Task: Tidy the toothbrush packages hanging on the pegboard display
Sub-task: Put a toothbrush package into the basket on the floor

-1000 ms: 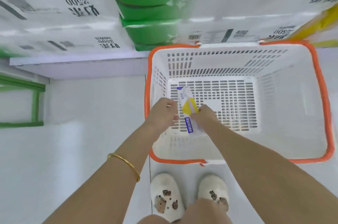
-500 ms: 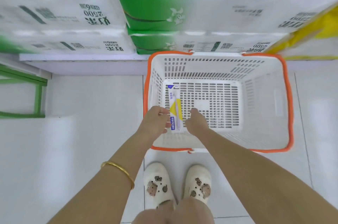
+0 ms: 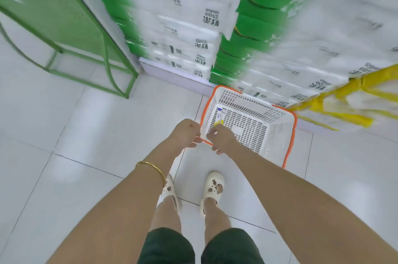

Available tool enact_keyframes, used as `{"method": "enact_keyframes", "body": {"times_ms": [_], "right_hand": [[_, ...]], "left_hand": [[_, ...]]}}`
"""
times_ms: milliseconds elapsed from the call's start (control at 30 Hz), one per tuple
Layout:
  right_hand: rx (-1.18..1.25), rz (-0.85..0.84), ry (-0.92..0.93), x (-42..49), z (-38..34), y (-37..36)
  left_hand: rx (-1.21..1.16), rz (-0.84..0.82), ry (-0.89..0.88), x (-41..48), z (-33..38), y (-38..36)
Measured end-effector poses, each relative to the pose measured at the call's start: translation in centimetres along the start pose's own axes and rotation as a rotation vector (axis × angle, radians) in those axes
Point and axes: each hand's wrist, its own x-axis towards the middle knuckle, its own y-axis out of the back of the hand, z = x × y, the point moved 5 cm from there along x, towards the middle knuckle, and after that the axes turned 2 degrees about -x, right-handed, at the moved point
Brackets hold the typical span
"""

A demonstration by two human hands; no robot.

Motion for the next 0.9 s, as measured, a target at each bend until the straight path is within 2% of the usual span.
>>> {"method": "enact_keyframes", "body": {"times_ms": [200,400,633,900], "right_hand": [[-0.225,-0.129,0.065,-7.3,-9.6,-6.1],[-0.279,-0.210,0.208,-11.5,-21.8,-14.9],[-0.297,-0.179,0.325,-13.7,-34.3,-20.3],[-0.249,-0.029,0.585,-14.1,-51.7,-20.5]], "left_hand": [[-0.109,0.112,0.002,-7.9,-2.5,9.8],[-0.101,0.230,-0.071,-12.5,-4.1,24.1],[-0.082,0.305,-0.177,-15.5,-2.8,38.1],[-0.058,0.347,-0.363,-16.1,5.8,51.4]]}}
